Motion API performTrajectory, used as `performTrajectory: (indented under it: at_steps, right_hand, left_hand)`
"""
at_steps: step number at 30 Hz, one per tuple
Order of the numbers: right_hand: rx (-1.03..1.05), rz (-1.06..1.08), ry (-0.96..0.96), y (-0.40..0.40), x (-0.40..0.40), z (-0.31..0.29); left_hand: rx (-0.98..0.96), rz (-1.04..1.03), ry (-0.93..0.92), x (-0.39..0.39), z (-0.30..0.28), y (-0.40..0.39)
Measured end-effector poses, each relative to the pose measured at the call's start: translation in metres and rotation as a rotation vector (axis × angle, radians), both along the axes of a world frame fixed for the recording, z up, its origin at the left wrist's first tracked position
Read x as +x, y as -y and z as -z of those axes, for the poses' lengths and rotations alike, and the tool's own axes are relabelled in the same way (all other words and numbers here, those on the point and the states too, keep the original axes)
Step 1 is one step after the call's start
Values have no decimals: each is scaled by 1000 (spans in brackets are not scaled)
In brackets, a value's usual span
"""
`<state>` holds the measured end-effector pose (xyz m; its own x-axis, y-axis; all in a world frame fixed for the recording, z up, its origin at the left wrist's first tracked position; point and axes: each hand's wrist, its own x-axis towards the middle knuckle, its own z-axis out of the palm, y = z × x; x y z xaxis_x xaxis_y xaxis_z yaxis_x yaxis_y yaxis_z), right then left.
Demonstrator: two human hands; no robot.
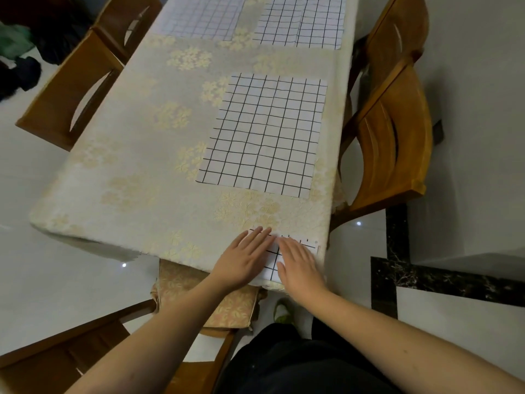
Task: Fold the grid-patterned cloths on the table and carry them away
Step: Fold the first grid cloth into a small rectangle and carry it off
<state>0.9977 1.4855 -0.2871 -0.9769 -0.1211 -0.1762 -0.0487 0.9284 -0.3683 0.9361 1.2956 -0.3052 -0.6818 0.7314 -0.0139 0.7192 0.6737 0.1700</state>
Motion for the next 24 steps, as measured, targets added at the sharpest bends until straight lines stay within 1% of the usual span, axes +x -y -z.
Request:
performTrajectory:
  at_steps: [3,5,9,11,13,16,24]
  right_hand:
    - [81,4,1,16,2,6]
    - [95,26,32,24,2,4]
    - [127,44,133,25,-6,12]
    - [189,35,159,15,-9,23]
    - [223,1,147,3,-10,32]
    - [236,-27,128,-6,-11,35]
    - [198,13,132,-16,-9,31]
  left_hand:
    - [-91,-12,72,10,8,-4]
    - [-97,-50,119,17,13,-5]
    - [-92,-104,137,22,17,-7]
    - [-109,-120,147,22,17,-8]
    - [-124,-131,154,21,18,-8]
    - [-142,-139,164,19,17,-7]
    - [-209,-238,200,9,15,5]
